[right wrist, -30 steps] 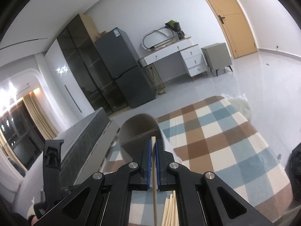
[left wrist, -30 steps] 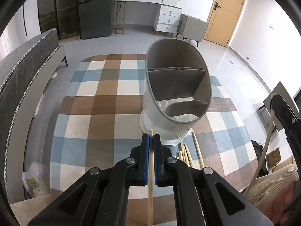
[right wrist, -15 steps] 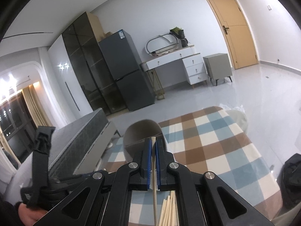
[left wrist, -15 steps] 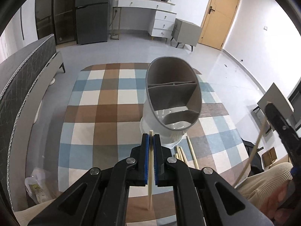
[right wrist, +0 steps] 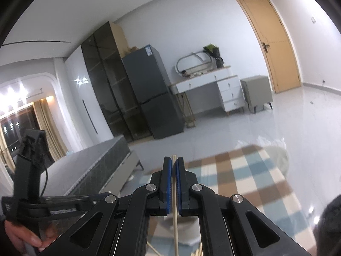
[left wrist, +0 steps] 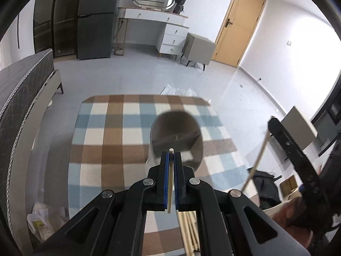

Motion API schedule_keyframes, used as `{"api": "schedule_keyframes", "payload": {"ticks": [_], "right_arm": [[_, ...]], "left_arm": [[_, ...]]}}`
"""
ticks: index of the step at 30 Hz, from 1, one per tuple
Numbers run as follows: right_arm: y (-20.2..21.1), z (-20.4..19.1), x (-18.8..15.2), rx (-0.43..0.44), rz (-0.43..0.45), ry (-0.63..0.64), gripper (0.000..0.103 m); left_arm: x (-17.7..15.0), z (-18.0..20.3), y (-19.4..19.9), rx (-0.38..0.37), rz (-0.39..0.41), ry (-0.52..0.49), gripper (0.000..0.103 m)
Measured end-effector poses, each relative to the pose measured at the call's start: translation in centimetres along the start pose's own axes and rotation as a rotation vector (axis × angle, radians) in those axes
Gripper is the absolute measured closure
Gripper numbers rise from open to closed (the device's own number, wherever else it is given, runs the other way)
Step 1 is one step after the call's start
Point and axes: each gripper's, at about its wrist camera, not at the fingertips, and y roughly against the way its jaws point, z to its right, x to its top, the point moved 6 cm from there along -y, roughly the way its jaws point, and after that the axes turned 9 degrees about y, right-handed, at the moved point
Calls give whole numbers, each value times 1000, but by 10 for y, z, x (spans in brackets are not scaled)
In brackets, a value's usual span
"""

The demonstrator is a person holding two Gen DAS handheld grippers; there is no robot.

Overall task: Organize utensils
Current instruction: 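Insert chopsticks into the holder with both grippers and open them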

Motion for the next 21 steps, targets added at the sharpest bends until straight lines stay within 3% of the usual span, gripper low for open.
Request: {"api": "schedule_keyframes", "payload": {"ticks": [13, 21], "right_arm": [[-81, -5, 74, 55, 144, 77, 99], [-128, 3, 62, 45, 149, 56, 99]], "left_arm": [[86, 21, 21, -70, 84, -12, 103], [117, 18, 0, -76, 105, -15, 103]]}}
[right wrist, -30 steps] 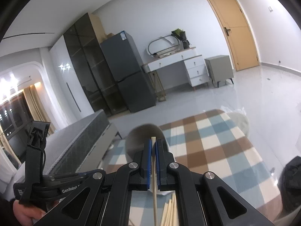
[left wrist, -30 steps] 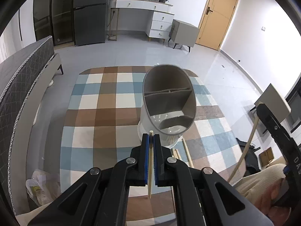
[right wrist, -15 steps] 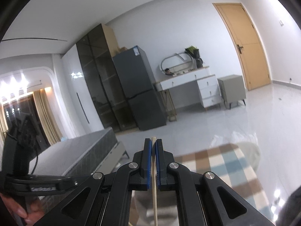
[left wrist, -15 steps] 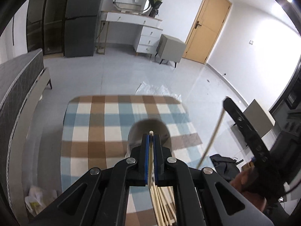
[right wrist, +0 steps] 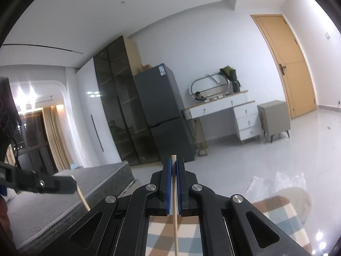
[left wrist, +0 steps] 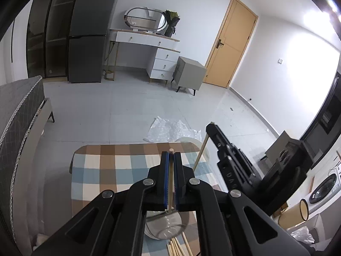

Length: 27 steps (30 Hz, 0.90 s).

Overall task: Organize utensils
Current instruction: 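Insert chopsticks into the holder with both grippers and open them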

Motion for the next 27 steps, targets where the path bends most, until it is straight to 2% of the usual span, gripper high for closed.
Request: {"api": "schedule_keyframes", "payload": {"ticks": [7, 13, 17, 21, 22, 24, 25, 26, 27], "right_arm": [[-8, 1, -32, 12, -24, 17, 99], [7, -9, -36, 29, -28, 79, 99], [15, -15, -39, 48, -62, 104, 98], [33, -24, -50, 71, -131, 138, 95], [38, -25, -54, 69, -157, 138, 94], [48, -25, -61, 68, -194, 123, 82], [56, -24, -63, 69, -205, 105, 79], [62, -22, -65, 71, -211, 91, 72], [69, -21, -66, 67, -220, 82, 64]], "left_arm": [[-11, -18, -27, -1, -42, 19, 103], [-24, -20, -33, 0, -74, 23, 103], [-31, -18, -32, -17, -102, 33, 103], [-40, -21, -35, 2, -146, 53, 103], [-43, -21, -36, 8, -167, 51, 103], [-47, -23, -37, 40, -191, 49, 103], [-48, -23, -36, 43, -191, 45, 101], [-50, -24, -32, 61, -181, 42, 91], [-51, -25, -29, 81, -169, 44, 67]]}}
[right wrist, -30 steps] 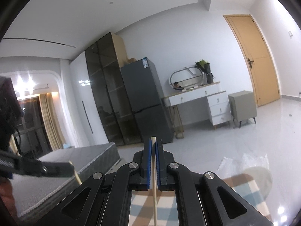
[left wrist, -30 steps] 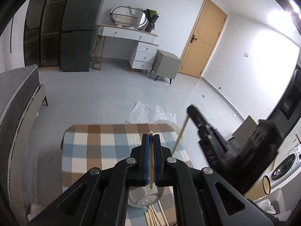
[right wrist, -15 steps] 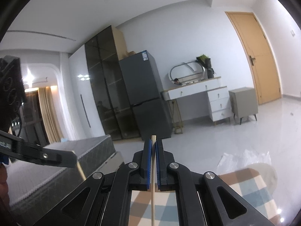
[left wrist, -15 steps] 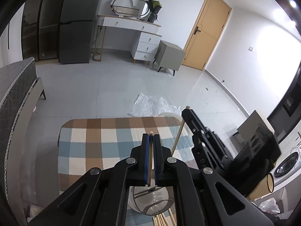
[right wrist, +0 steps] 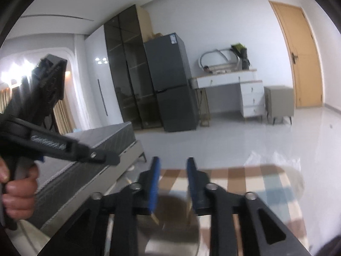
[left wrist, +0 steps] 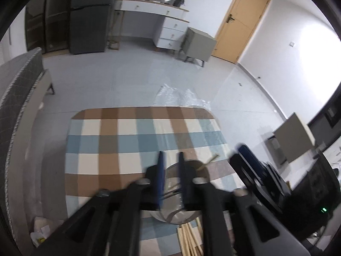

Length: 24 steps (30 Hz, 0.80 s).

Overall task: Organize utensils
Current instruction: 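Insert chopsticks into the holder with both grippers and open them, then lower the right gripper to the chopstick pile and grasp a chopstick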

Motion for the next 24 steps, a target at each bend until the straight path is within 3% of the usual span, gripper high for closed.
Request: {"api": "schedule_keyframes", "payload": {"ticks": [2, 4, 9, 12, 24], "right_arm": [[15, 0, -4, -10, -16, -12, 53], [32, 1, -5, -12, -14, -26, 52], [68, 2, -10, -57, -17, -32, 30], [84, 4, -12, -90, -19, -46, 20], [120, -3, -21, -132, 9, -19, 2]], "left_arm": [[-4, -5, 10, 25, 42, 31, 39], [-8, -8, 22, 35, 89, 46, 37], [-27, -13, 40, 129, 165, 56, 32], [-38, -13, 52, 202, 242, 53, 18], [-78, -12, 65, 258, 309, 56, 17]]}}
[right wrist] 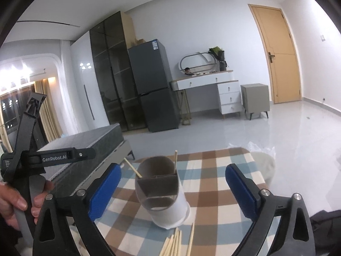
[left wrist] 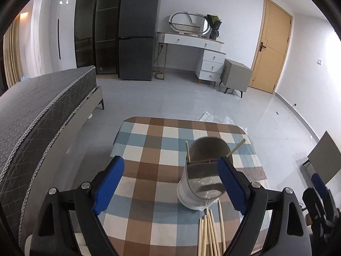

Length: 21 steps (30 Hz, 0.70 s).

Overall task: Organize utensils
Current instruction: 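Lower the right gripper to the chopstick pile and grasp a chopstick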

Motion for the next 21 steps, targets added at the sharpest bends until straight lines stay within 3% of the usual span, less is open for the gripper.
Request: {"api": "schedule_keyframes", "payload": {"ticks": [6, 15, 21], "right_arm": [[9, -3, -14, 1, -4, 16, 0], [9, 3, -40, -25, -80, 3, 0], [-3, 11, -64, 2, -168, -23, 0]], "left_arm": [[-14, 1, 4, -9, 8, -17, 17], [-37, -1, 0, 24, 29, -27, 17], [-70, -5, -29, 36, -38, -9, 17]]}}
